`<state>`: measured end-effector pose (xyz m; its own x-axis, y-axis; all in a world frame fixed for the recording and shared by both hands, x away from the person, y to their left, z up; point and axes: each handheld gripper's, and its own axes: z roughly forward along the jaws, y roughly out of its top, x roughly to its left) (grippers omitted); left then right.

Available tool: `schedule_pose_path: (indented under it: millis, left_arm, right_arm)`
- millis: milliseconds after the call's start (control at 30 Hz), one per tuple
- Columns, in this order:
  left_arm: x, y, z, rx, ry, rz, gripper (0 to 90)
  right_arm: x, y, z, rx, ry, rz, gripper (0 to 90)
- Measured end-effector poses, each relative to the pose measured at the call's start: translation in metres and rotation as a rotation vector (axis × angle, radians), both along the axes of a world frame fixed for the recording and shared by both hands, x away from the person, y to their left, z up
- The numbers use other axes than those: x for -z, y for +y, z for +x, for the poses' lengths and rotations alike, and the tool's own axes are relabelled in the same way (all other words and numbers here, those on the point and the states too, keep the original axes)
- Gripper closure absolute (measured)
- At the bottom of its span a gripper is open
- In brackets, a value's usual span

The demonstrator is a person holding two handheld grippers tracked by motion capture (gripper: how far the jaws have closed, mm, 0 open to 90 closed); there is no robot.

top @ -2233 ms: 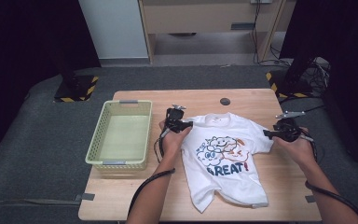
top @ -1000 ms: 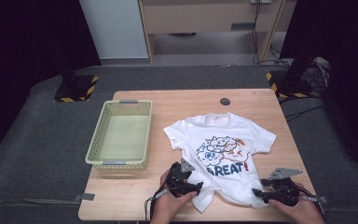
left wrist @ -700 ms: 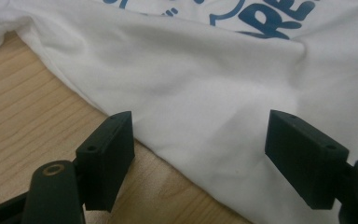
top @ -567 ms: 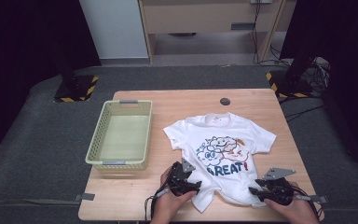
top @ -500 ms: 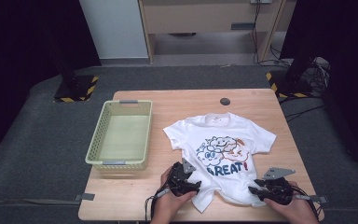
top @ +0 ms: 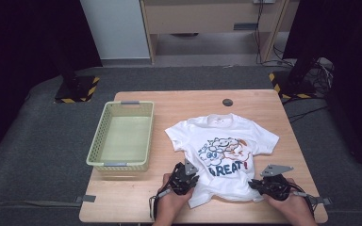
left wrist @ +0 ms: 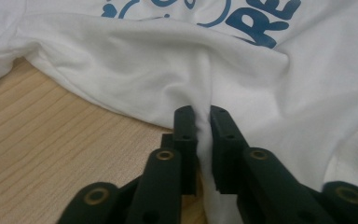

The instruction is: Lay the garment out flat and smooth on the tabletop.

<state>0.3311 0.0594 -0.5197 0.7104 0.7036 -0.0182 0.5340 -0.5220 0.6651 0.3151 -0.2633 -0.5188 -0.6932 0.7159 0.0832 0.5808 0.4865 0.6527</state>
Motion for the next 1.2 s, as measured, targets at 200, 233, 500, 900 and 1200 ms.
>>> schedule_pose_path:
  millis: [200, 233, 500, 900, 1200]
  left_arm:
    - [-0.004, 0.0, 0.0, 0.017, -0.01, 0.049, 87.3]
    - [-0.003, 0.001, -0.001, 0.019, -0.009, 0.051, 87.2]
    - [-0.002, 0.007, -0.004, 0.02, -0.028, 0.057, 87.0]
    - [-0.002, 0.036, 0.004, -0.025, -0.034, 0.062, 87.0]
    - [-0.002, 0.038, 0.004, -0.032, -0.043, 0.078, 87.1]
  right_arm:
    - [-0.01, 0.002, 0.001, -0.002, -0.001, -0.022, 85.0]
    - [-0.014, 0.004, 0.002, -0.007, -0.005, -0.033, 85.0]
    - [-0.039, 0.06, 0.032, -0.074, -0.024, -0.085, 84.2]
    - [-0.05, 0.137, 0.059, -0.177, -0.08, -0.086, 62.8]
    - [-0.062, 0.067, 0.031, -0.08, -0.092, -0.094, 77.2]
